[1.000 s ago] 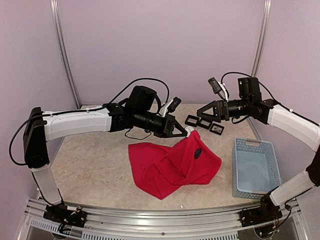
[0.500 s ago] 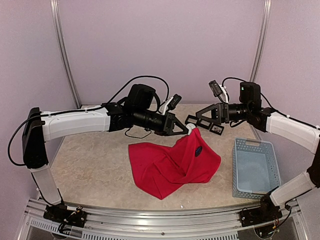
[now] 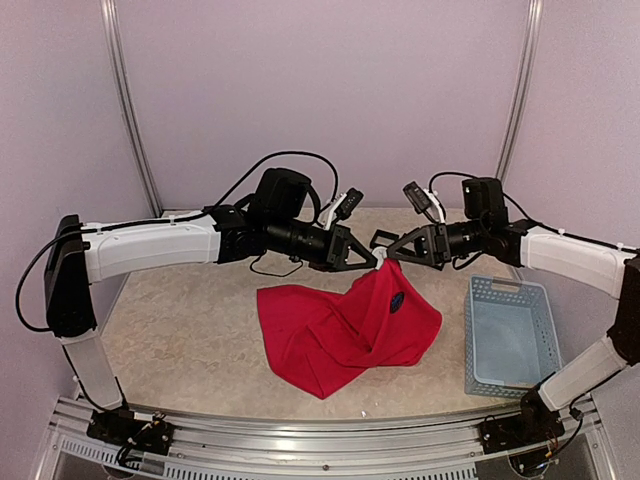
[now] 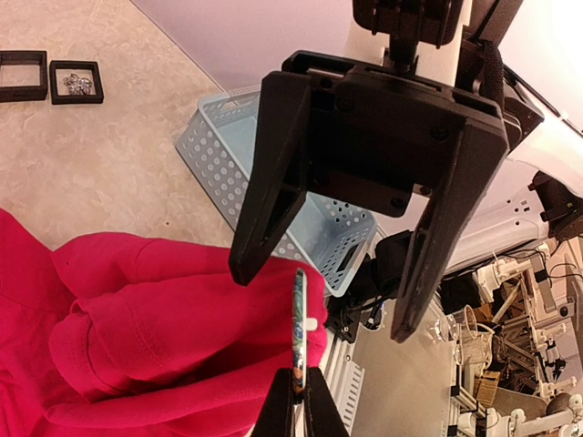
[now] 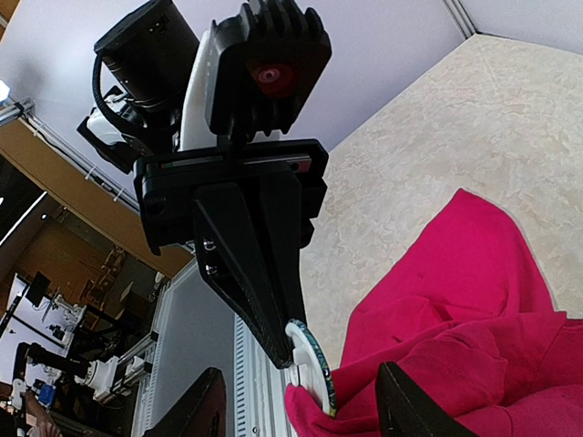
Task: Remove the brooch from the garment
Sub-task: Open the brooch with the crumpled clothing.
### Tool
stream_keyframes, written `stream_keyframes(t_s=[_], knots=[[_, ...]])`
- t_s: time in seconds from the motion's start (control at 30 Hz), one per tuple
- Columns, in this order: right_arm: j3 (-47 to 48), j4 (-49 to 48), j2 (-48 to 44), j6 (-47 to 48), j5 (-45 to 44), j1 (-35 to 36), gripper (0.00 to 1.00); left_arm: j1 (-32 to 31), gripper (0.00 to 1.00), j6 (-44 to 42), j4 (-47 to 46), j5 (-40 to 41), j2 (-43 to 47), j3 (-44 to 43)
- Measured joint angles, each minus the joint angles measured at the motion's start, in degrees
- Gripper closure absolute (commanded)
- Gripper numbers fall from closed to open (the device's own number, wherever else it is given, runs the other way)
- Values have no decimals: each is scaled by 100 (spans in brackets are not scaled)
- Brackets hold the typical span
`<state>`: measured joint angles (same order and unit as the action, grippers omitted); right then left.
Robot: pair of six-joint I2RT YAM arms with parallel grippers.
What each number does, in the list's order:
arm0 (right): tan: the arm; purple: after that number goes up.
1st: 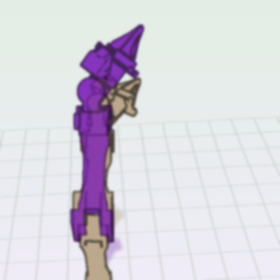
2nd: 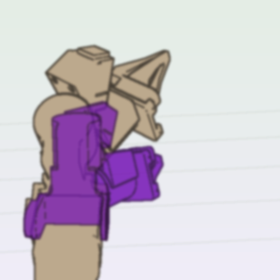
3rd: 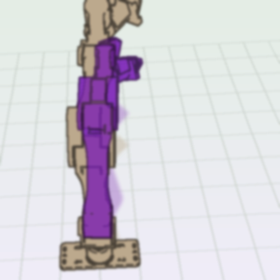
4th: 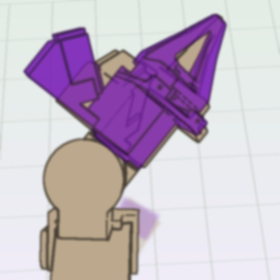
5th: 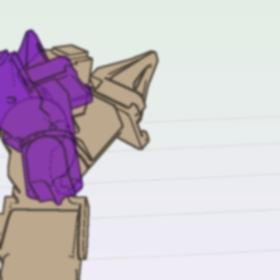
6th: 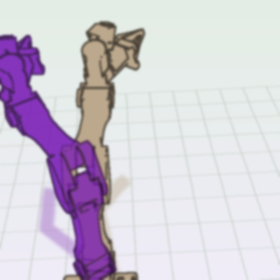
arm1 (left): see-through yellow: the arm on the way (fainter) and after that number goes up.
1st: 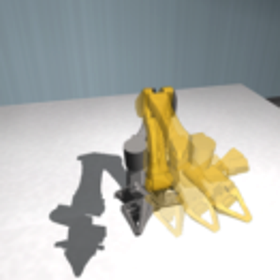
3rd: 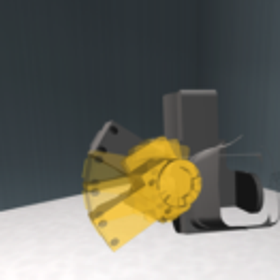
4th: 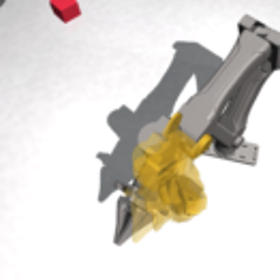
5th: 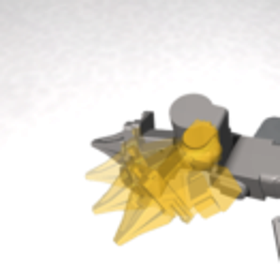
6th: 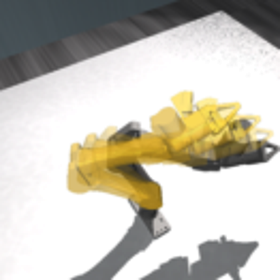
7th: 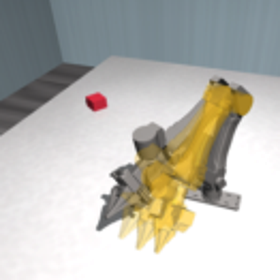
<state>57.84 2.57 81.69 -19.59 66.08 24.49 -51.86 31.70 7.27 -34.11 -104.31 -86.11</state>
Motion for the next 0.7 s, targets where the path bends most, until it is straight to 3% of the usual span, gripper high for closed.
stream_keyframes(t_s=[0.5, 0.7], knots=[[-7, 295, 225, 236, 197, 26, 72, 2, 100, -4, 9, 0, 0, -7], [-4, 319, 289, 243, 221, 70, 76, 0, 100, -33, 151, -2, -15, -96]])
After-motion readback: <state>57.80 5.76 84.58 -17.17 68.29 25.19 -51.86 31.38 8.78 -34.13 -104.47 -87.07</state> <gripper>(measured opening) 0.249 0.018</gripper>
